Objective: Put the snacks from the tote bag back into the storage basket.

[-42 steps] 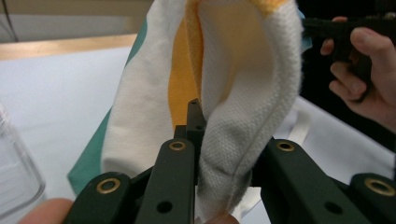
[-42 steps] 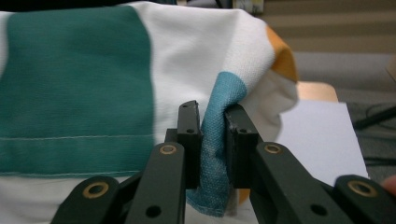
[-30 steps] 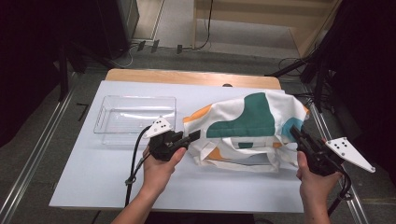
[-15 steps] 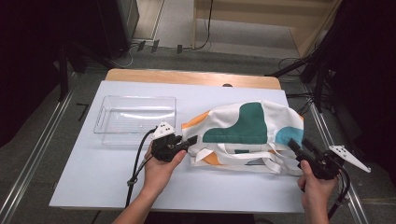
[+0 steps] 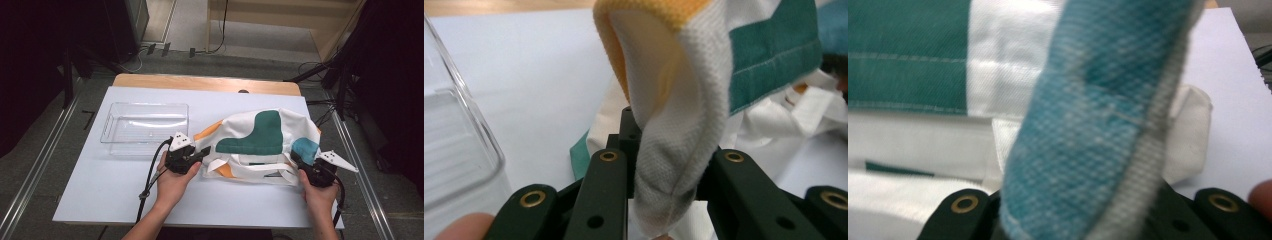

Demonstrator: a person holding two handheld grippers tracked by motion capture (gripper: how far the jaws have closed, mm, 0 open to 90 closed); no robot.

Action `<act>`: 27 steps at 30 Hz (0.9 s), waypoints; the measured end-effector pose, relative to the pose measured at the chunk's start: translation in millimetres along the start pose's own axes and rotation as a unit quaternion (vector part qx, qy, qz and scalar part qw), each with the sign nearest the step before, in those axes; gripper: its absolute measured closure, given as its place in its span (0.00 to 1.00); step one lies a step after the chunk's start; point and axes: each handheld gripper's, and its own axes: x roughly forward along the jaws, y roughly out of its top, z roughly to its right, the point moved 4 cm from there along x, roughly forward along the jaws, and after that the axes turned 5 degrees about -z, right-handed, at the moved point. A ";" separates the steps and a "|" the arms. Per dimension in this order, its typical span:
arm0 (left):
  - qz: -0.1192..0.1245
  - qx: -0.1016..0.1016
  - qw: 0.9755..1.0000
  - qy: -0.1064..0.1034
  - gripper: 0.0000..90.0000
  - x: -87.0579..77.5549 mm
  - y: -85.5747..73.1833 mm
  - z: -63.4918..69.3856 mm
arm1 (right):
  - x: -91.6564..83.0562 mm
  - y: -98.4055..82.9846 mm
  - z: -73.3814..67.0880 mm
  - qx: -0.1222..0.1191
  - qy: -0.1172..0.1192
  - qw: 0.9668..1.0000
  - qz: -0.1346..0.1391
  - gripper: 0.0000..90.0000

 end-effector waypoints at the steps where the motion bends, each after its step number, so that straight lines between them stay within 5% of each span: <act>1: 0.004 -0.002 1.000 0.004 0.85 -0.2 4.1 -1.5 | -2.7 -1.9 -2.5 -0.003 0.000 1.000 -0.003 0.96; 6: 0.019 -0.026 0.999 0.010 0.82 2.7 18.6 -13.9 | -23.7 -7.4 -15.7 -0.004 0.028 1.000 0.013 0.96; 10: 0.023 -0.018 0.999 0.014 0.48 0.7 12.5 -8.2 | -20.6 -10.3 -17.3 0.009 0.005 1.000 0.010 0.94; 14: 0.040 -0.017 0.998 0.035 0.25 -15.1 3.4 -7.5 | -19.5 -7.7 -19.2 0.010 0.006 1.000 0.023 0.63; 16: 0.053 -0.023 0.997 0.052 0.25 -23.9 -1.0 -7.8 | -22.0 -5.1 -20.2 0.013 0.012 0.999 0.029 0.49; 19: 0.061 -0.016 0.997 0.051 0.35 -29.3 -5.3 -2.7 | -30.7 -0.6 -18.4 0.022 -0.001 0.999 0.034 0.36; 22: 0.070 0.007 0.996 0.059 0.42 -32.3 -13.4 18.5 | -44.8 0.0 -14.2 0.029 -0.017 0.998 0.045 0.32; 24: 0.073 0.019 0.995 0.062 0.45 -30.8 -16.2 29.3 | -52.9 -3.2 -11.5 0.030 -0.019 0.998 0.047 0.34; 27: 0.088 0.031 0.993 0.076 0.49 -32.8 -18.6 41.2 | -58.7 -9.6 -8.0 0.036 -0.023 0.998 0.046 0.65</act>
